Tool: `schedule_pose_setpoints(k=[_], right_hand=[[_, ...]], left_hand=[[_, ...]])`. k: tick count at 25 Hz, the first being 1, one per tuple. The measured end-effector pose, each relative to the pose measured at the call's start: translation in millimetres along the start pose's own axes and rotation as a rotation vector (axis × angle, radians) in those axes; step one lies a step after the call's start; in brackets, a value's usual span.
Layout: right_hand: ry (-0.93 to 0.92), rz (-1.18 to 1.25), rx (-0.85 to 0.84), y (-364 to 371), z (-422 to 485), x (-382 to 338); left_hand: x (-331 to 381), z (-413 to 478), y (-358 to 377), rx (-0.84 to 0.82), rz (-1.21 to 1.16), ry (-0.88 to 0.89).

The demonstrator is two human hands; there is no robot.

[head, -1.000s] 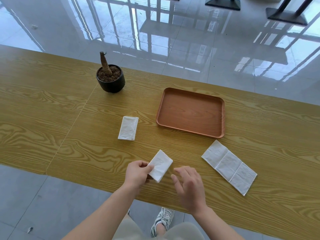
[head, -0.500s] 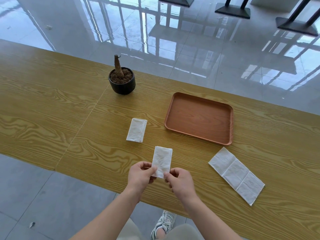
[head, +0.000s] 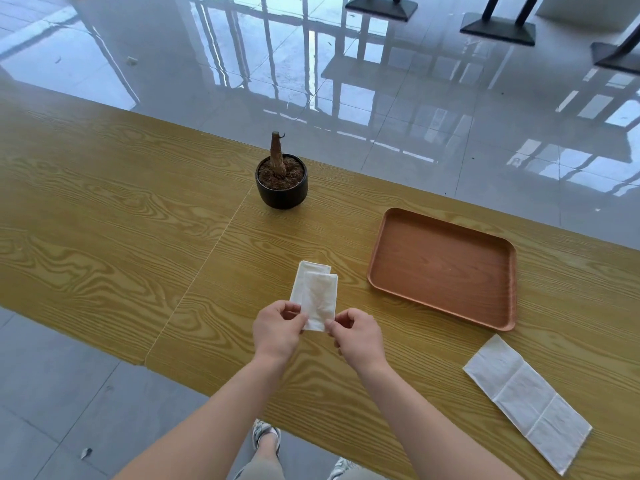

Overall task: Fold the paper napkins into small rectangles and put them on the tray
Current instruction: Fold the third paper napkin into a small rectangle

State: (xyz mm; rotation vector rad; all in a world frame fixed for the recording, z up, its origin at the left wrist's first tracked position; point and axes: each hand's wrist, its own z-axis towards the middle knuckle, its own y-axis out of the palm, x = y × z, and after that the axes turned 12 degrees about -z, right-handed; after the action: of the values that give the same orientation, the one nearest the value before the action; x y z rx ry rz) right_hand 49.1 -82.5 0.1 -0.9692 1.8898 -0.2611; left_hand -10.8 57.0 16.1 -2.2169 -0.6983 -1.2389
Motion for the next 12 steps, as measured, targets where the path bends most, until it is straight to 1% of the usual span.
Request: schedule_pose_setpoints(k=[3,8,12], right_hand=[[0.005,-0.07,0.061,10.1,20.6,-17.5],[0.071,-0.097,0.076,25.7,39.0,-28.7],[0.105,-0.144,0.091,31.5,44.2,-30.7]], left_hand=[[10.1,28.2,-1.7,-0.004,0.073,0.021],[13.2,58.8,-2.8,-0.001,0.205,0.036],[8.7,71.4,-4.6,-0.022,0.254,0.026]])
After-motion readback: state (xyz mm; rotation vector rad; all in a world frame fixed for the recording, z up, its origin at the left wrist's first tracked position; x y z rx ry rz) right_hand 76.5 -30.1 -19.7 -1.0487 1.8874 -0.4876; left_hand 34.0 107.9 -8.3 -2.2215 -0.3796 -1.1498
